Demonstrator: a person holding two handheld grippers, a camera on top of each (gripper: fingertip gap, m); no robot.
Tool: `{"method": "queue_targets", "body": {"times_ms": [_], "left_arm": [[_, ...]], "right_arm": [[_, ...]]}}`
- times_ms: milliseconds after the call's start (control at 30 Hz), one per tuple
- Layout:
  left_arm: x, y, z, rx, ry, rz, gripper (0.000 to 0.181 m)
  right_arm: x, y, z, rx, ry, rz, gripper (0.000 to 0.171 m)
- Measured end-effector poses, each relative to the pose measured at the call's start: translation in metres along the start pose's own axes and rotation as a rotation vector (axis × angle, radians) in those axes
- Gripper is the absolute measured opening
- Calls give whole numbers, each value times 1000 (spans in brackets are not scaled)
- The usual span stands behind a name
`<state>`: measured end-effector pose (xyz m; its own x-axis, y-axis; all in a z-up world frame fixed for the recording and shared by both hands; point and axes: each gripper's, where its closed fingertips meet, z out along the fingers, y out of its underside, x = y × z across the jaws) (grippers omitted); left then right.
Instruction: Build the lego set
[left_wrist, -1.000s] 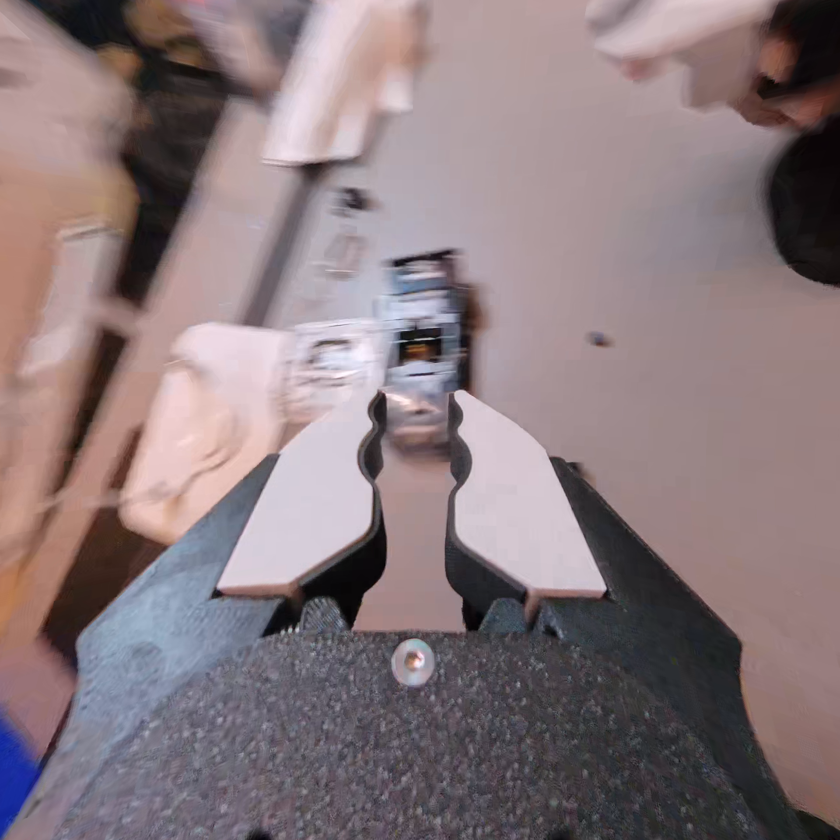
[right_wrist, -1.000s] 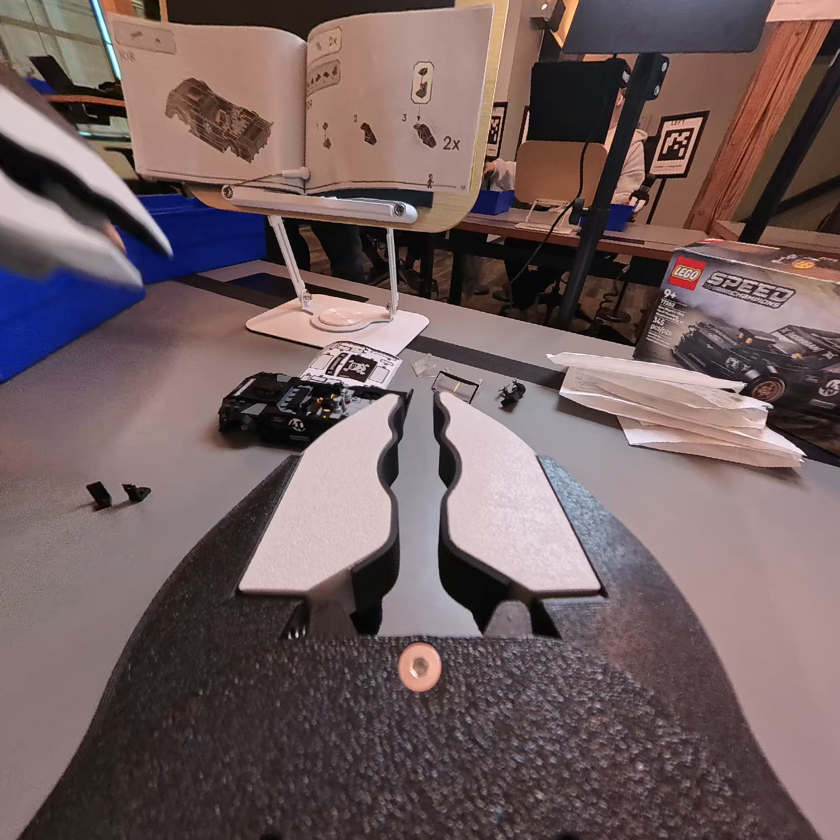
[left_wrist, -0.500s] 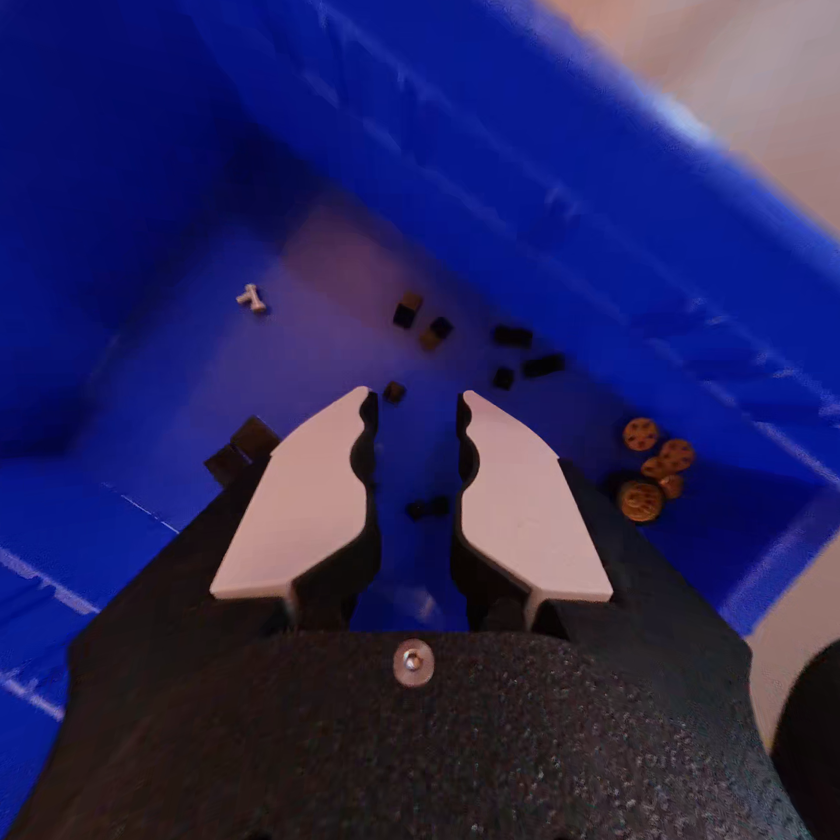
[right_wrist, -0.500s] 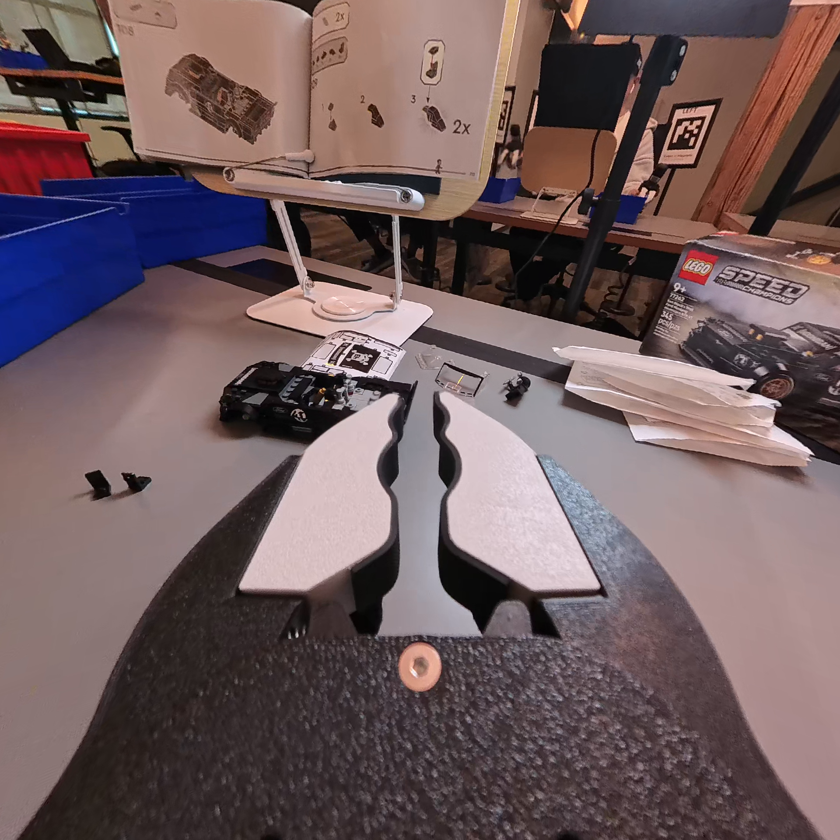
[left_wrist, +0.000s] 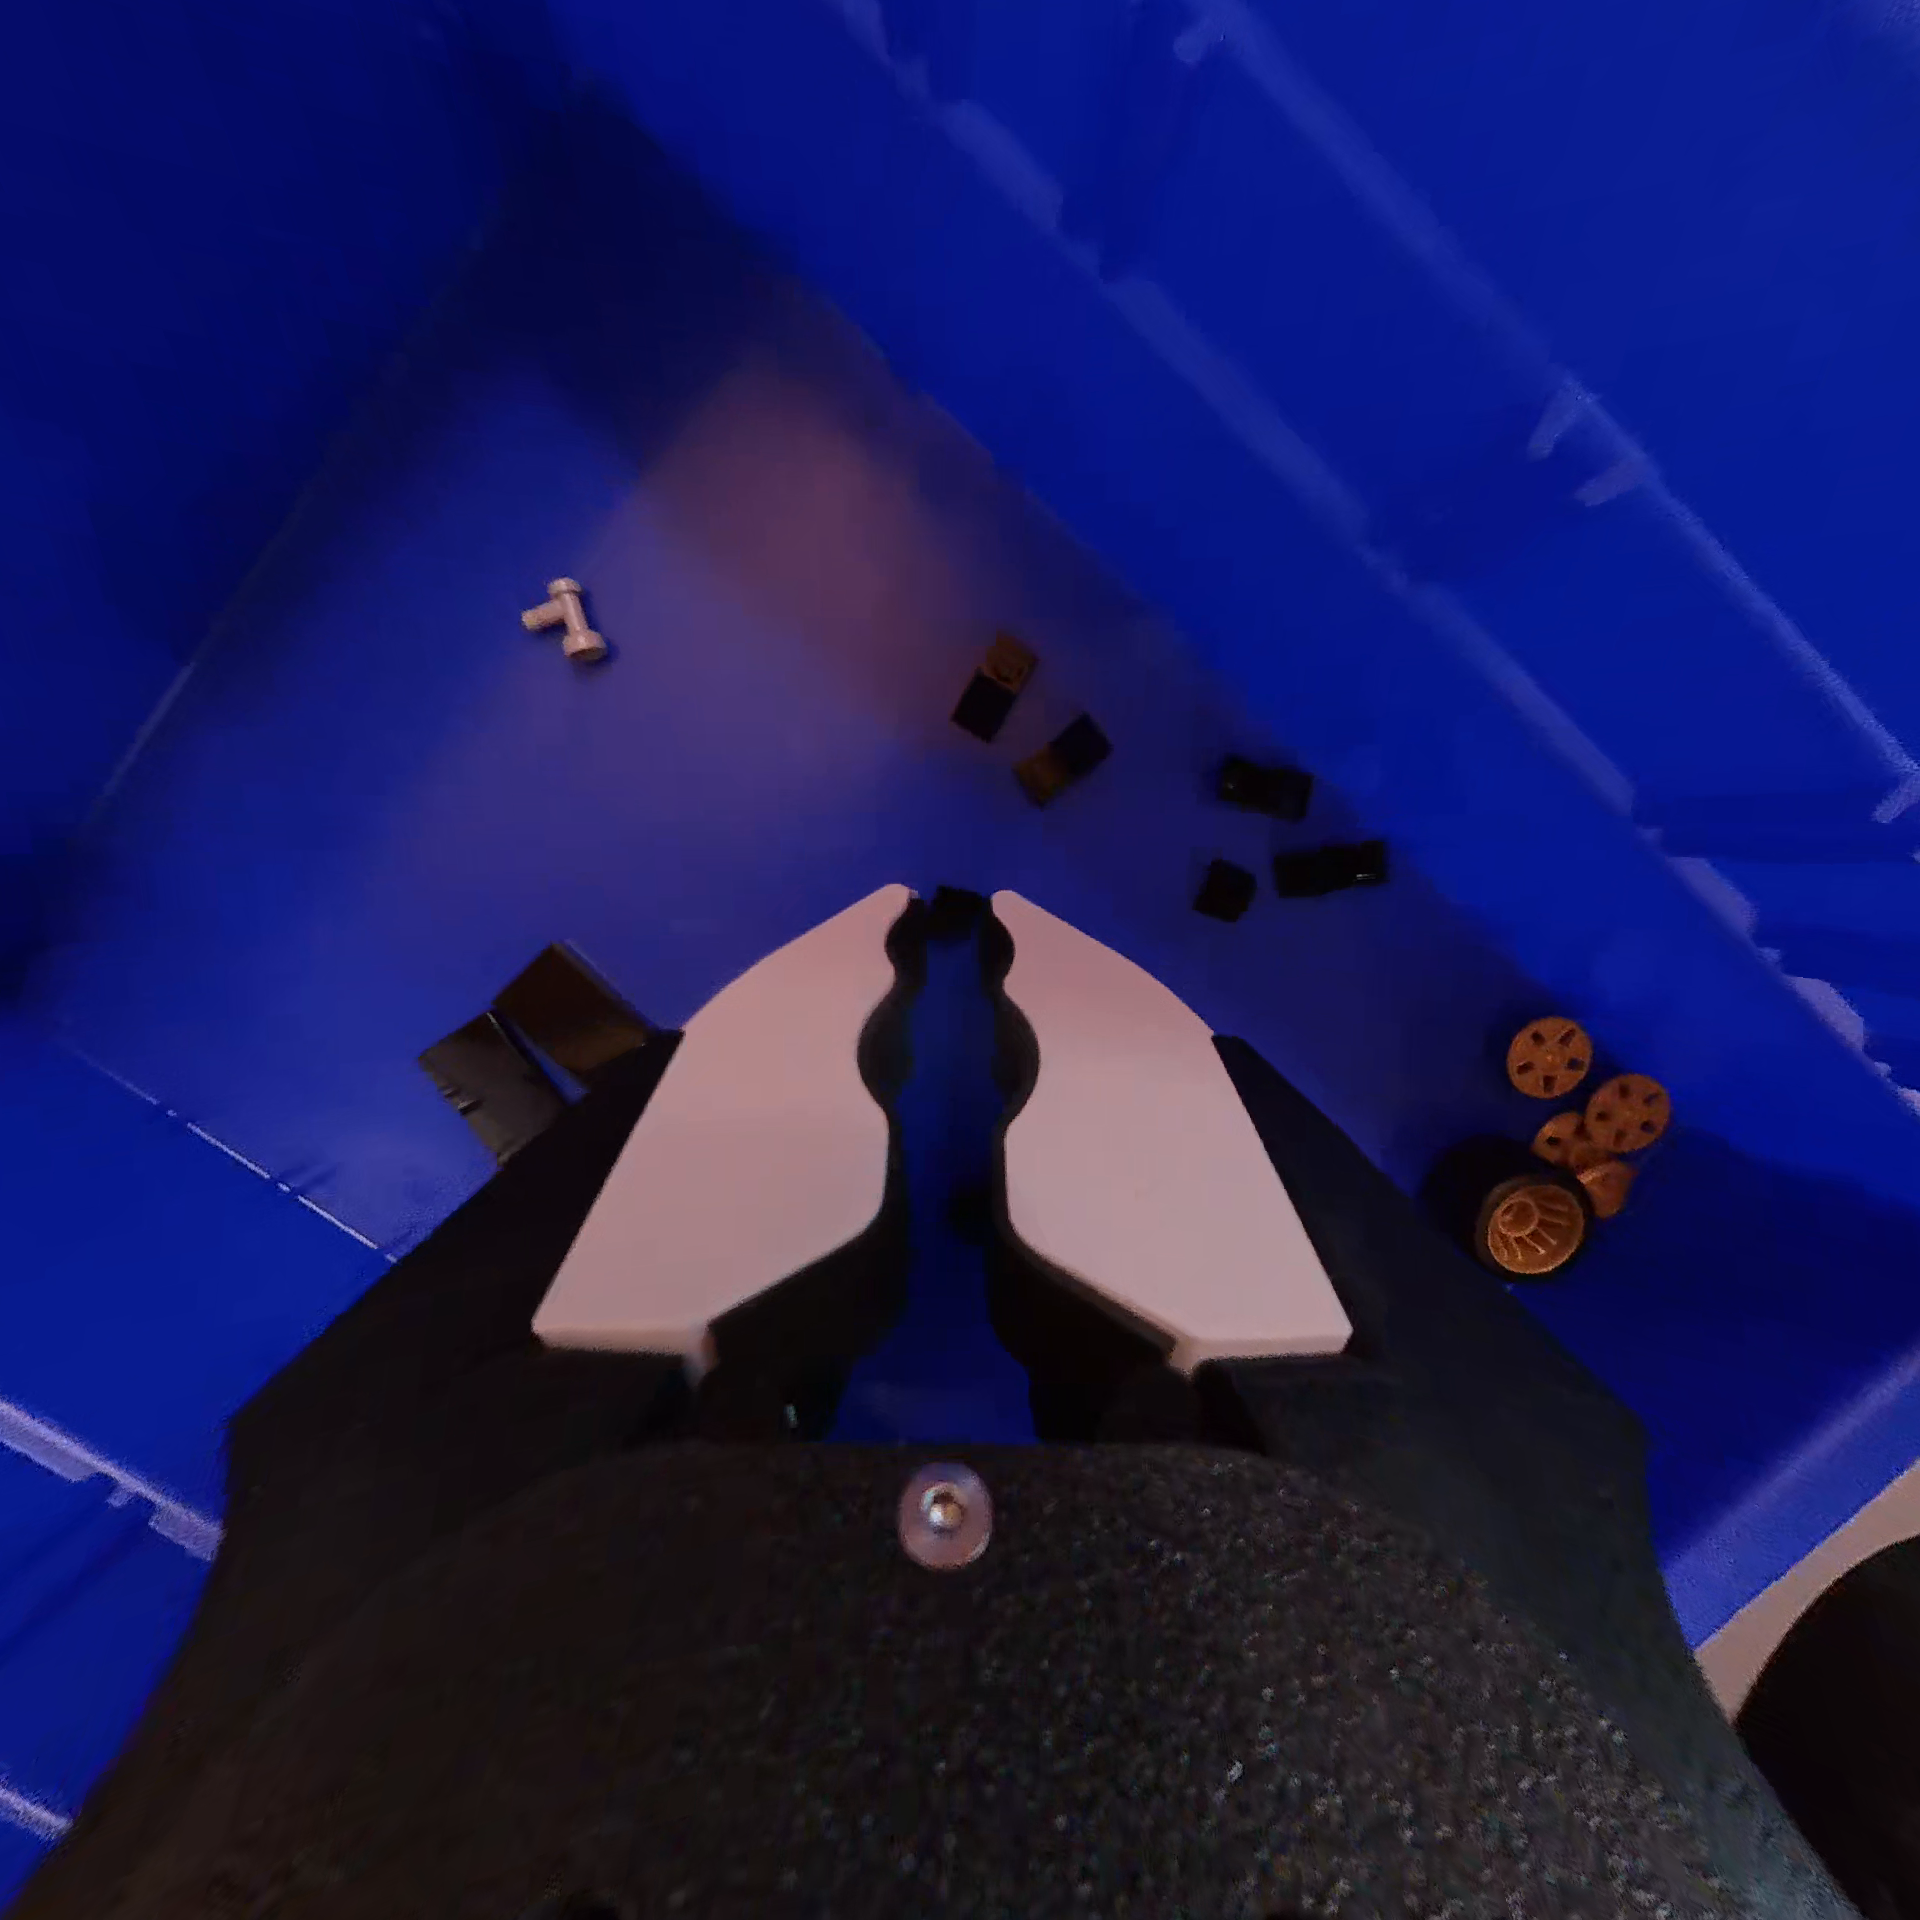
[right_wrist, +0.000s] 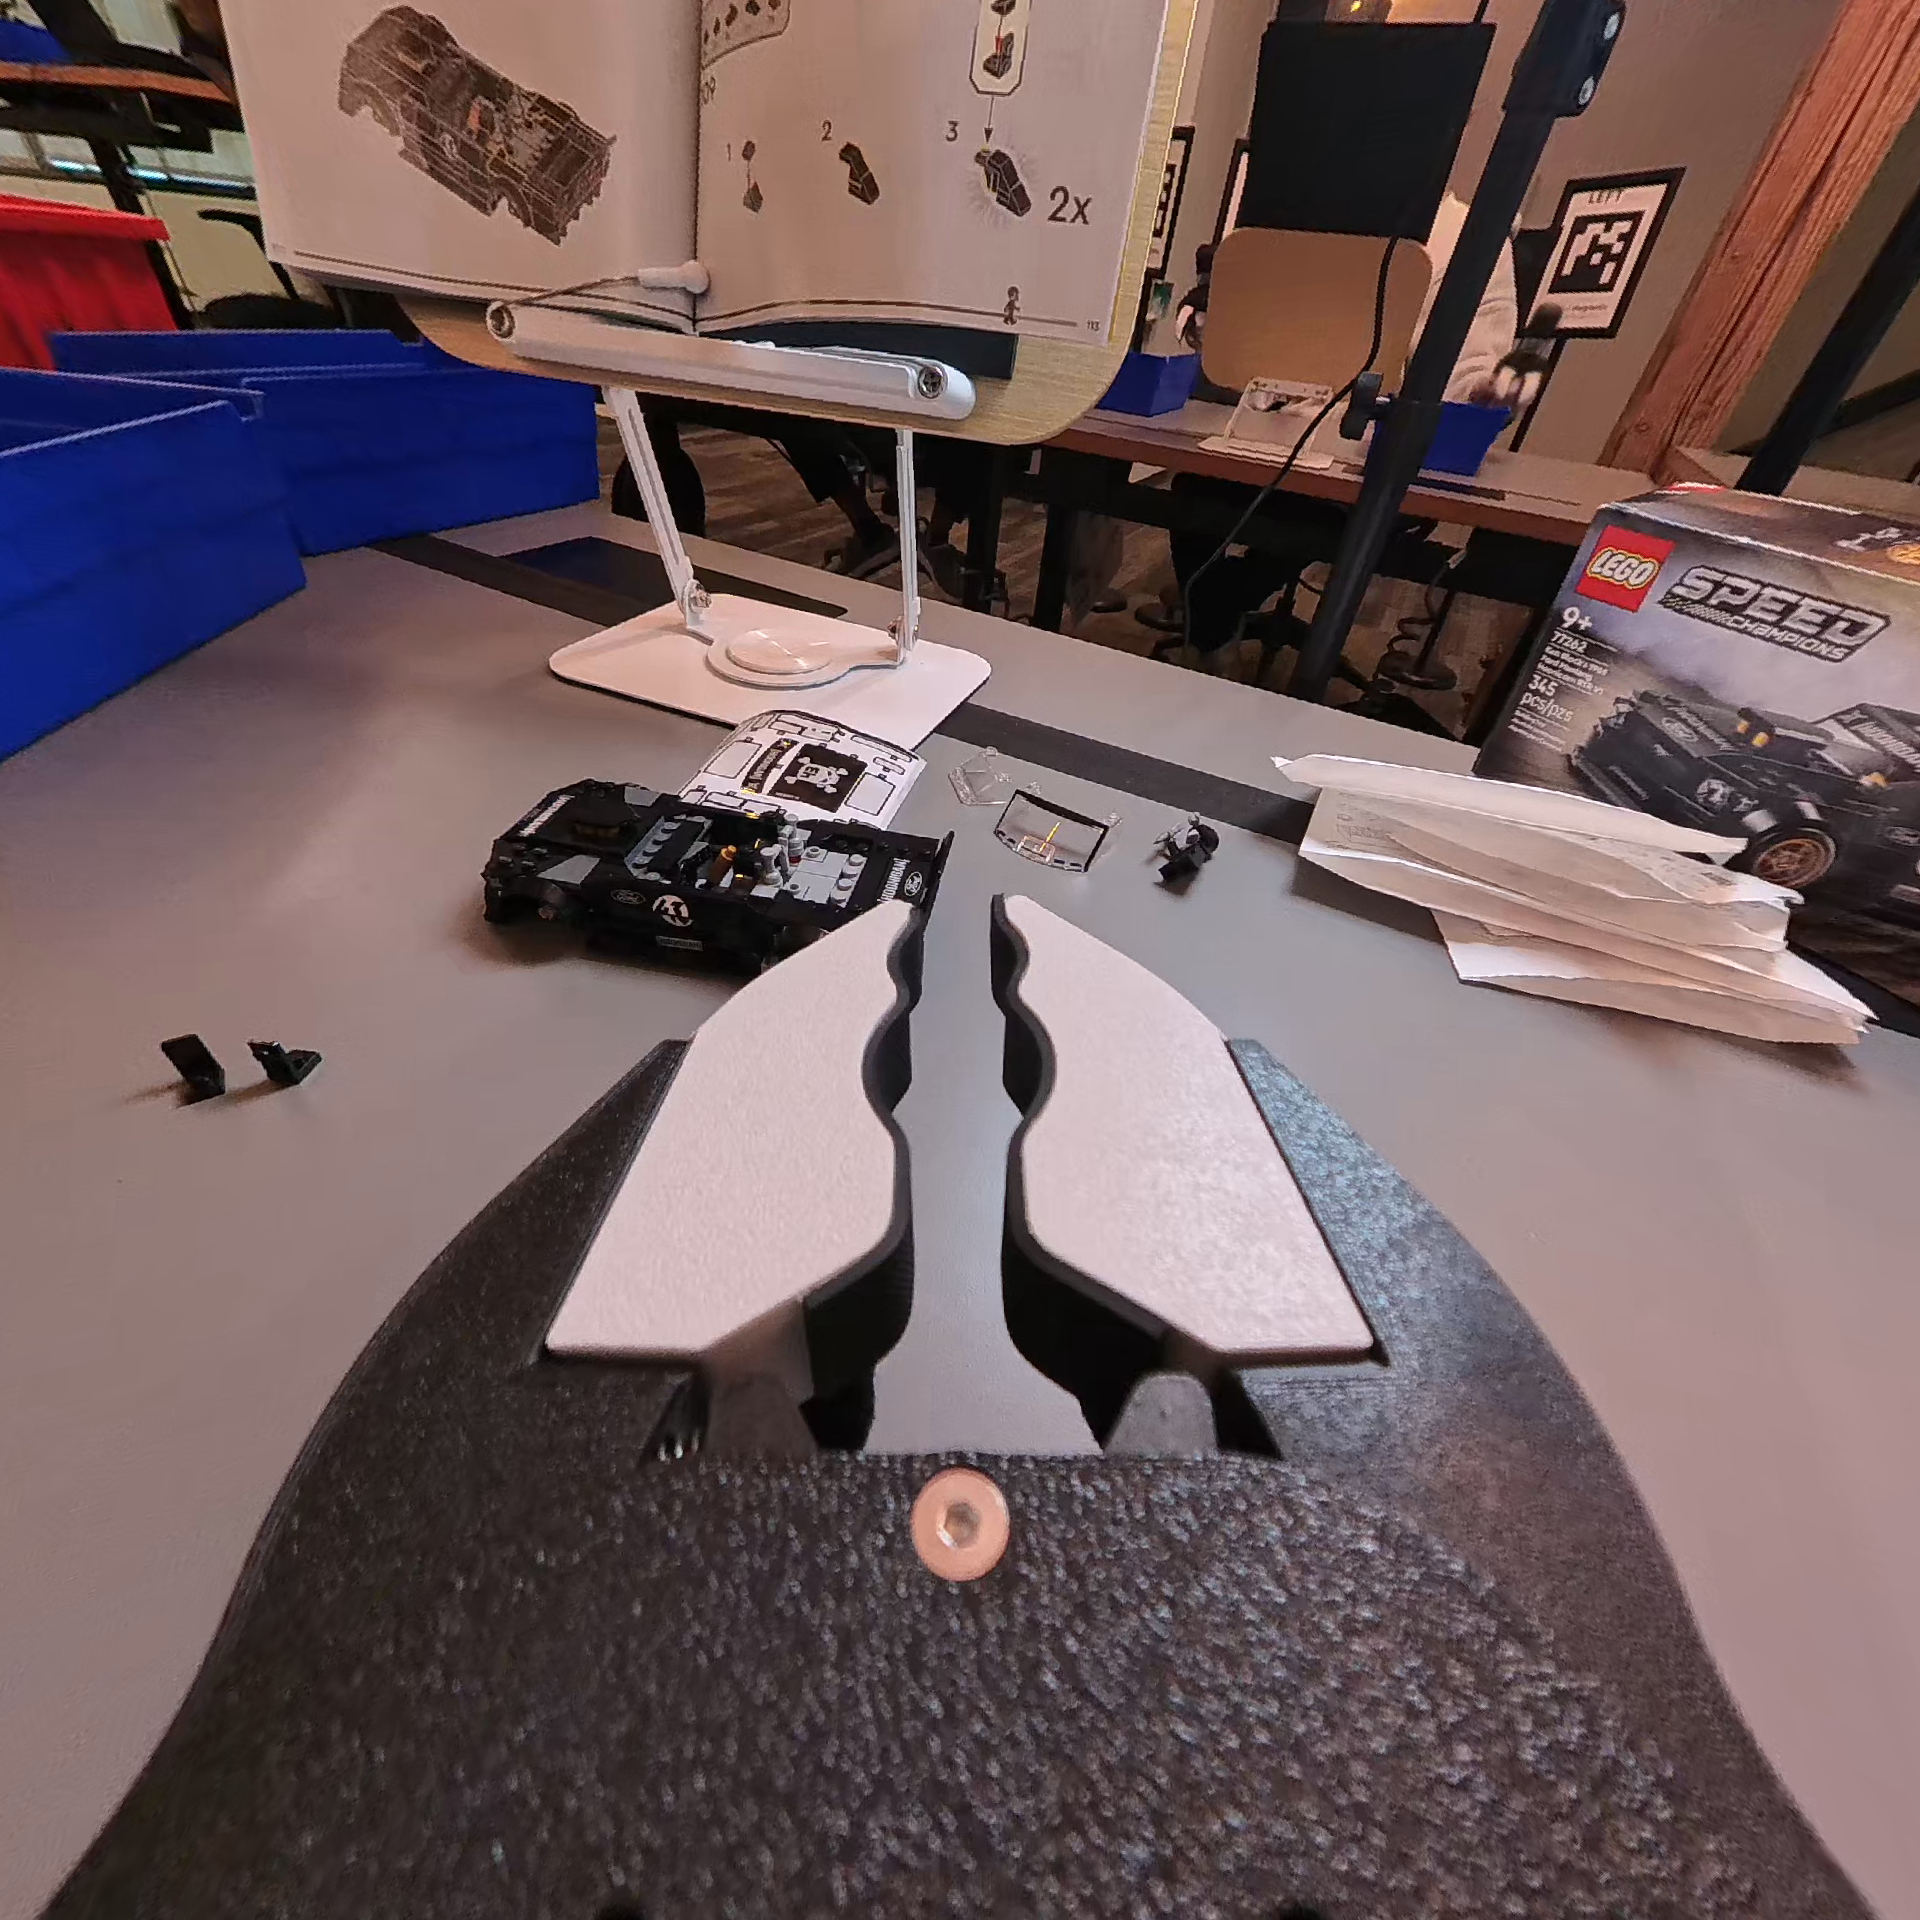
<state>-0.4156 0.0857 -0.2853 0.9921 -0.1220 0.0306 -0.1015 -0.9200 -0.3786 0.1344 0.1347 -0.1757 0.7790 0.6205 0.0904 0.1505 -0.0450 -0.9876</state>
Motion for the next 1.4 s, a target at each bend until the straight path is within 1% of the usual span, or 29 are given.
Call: {"method": "queue_targets", "body": {"times_ms": [33, 367, 433, 500, 533, 600, 633, 700, 767, 833, 933, 1033, 1133, 1233, 1400], "left_arm": [[0, 1, 0, -3, -1, -3, 10], [0, 2, -6, -1, -30, 23, 9], [15, -18, -30, 107, -38, 49, 9], [51, -48, -71, 256, -70, 147, 9], [82, -61, -92, 315, -75, 243, 8], [163, -75, -118, 382, -24, 460, 8], [207, -75, -122, 397, 31, 563, 8], [291, -65, -115, 385, 179, 729, 8], [355, -51, -91, 342, 295, 842, 8], [398, -39, -55, 266, 357, 919, 8], [441, -31, -11, 187, 415, 973, 8], [457, -32, 14, 133, 403, 1010, 9], [464, -32, 24, 96, 418, 1007, 8], [466, -29, 29, 79, 444, 1007, 9], [468, -33, 30, 96, 476, 984, 11]], "right_arm": [[0, 0, 0, 2, -1, -1, 12], [1, -8, -5, 32, -3, 3, 12], [2, -8, -6, 35, 1, 7, 12], [3, -8, -6, 38, 3, 15, 12], [3, -9, -6, 40, 0, 19, 12], [2, -9, -5, 40, -4, 18, 12], [1, -10, -5, 42, -5, 13, 12], [0, -12, -7, 49, -4, 3, 12], [1, -14, -8, 59, 7, -3, 12], [4, -15, -9, 66, 21, -6, 12], [9, -11, -8, 57, 33, 6, 11], [11, -10, -8, 54, 30, 24, 11], [11, -10, -7, 56, 22, 34, 11], [11, -12, -8, 62, 16, 41, 11], [10, -12, -7, 60, 7, 45, 11]]}}
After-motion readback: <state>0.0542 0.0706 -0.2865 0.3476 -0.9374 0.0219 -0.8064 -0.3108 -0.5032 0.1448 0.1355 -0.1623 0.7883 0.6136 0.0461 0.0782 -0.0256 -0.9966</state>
